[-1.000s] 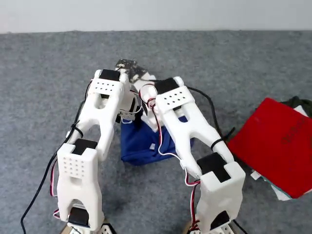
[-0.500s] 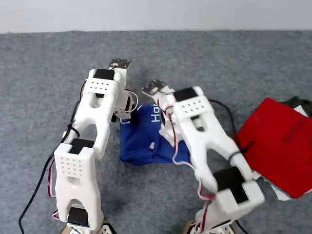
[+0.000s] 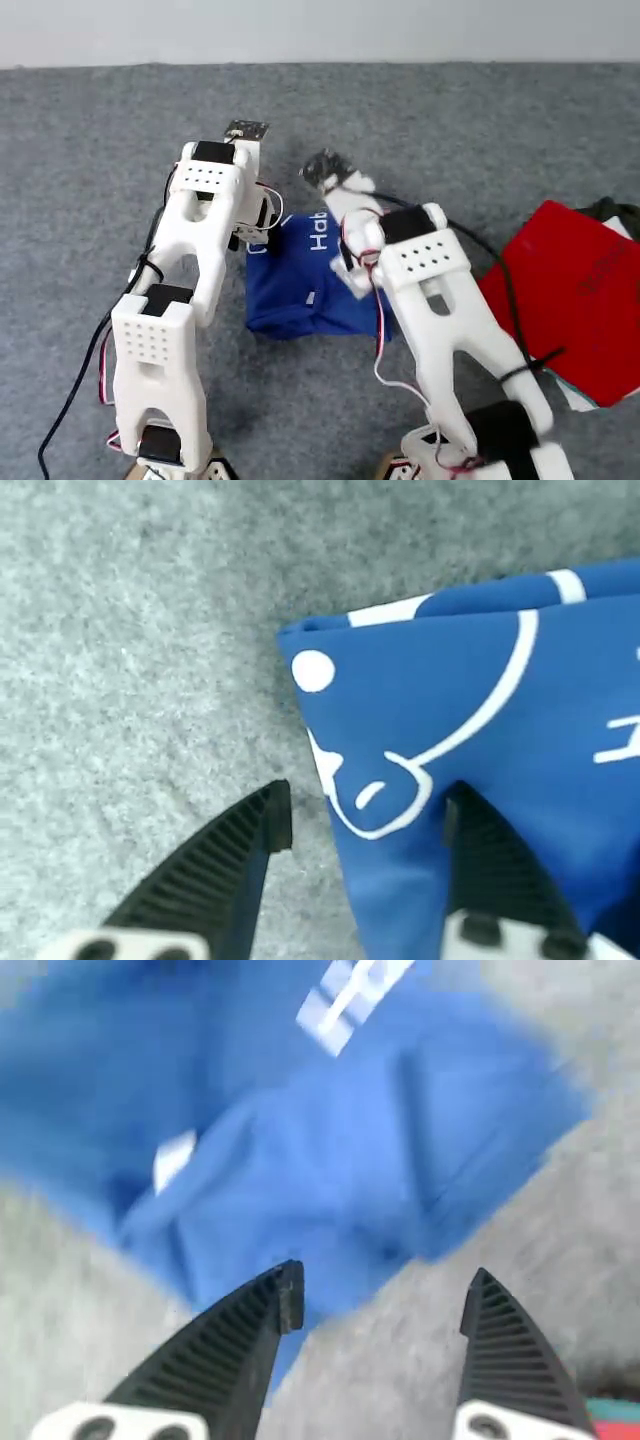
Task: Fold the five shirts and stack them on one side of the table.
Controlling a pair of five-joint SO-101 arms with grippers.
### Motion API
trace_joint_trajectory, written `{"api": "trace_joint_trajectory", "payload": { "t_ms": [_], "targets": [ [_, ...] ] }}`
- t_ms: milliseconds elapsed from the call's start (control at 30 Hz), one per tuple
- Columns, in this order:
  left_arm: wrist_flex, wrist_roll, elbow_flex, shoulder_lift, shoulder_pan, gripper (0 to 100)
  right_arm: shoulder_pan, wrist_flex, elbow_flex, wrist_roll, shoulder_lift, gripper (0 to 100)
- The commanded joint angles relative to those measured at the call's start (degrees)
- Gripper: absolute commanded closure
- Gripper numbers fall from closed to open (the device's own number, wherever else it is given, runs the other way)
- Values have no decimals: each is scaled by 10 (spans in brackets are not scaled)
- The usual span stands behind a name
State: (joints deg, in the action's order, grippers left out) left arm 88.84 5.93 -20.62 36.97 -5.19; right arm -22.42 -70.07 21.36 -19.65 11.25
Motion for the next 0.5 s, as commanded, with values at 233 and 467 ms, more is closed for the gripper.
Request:
{"api": "trace_joint_trajectory", "payload": {
  "t_ms": [233,467],
  "targets": [
    [-4,4,-6,-8,13,754,-5,2,-302,15,-271,732],
    [-4,4,-5,-4,11,754,-10,-71,-498,14,-433,732]
  ]
}}
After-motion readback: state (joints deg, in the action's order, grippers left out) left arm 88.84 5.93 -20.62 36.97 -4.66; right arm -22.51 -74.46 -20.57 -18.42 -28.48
